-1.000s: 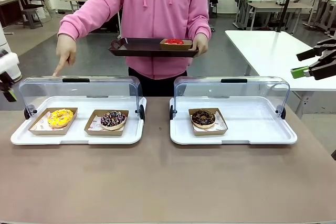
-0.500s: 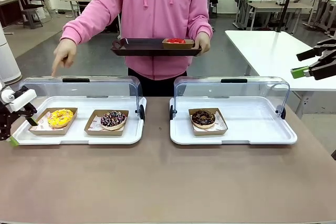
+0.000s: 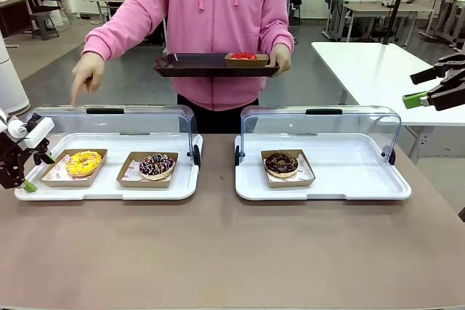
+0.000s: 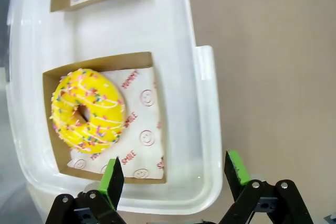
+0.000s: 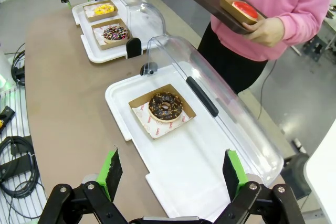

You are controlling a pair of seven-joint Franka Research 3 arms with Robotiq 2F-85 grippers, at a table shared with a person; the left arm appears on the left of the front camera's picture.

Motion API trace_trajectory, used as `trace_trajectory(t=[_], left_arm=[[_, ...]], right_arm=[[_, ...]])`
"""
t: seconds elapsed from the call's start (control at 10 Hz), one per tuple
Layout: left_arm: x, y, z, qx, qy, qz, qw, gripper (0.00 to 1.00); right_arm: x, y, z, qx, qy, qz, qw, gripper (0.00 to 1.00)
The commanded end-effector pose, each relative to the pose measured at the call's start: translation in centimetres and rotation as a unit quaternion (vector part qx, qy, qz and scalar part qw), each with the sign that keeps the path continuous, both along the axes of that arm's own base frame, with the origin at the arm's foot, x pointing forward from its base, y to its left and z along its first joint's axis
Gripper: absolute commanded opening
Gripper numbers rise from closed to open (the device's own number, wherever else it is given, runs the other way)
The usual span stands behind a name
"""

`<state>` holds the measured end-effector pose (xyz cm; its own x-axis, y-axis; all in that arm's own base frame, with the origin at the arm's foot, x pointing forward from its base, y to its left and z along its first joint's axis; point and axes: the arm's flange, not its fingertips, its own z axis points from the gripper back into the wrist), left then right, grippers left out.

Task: Provide the desired donut to the person.
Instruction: Pick up and lift the Paper togo box containing the Donut pointed at by the person.

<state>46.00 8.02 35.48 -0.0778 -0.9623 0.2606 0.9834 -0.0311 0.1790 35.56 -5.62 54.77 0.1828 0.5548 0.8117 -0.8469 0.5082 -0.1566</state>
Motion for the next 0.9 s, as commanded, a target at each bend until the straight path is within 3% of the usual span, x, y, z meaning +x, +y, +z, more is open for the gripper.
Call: trace_trajectory(t=[0.0,0.8], left_arm=[[1.8,-0.1,-0.7,0.0,-0.018,0.037,0.999,1.0],[3.4,0.6,-2.5,0.021,-0.017,0.05,0.998,1.0]], right_arm=[[0.1,0.0,-0.2,0.001,0.002,0.001,1.0,1.0],[0.1,0.0,-0.2,0.001,0.002,0.001,1.0,1.0]])
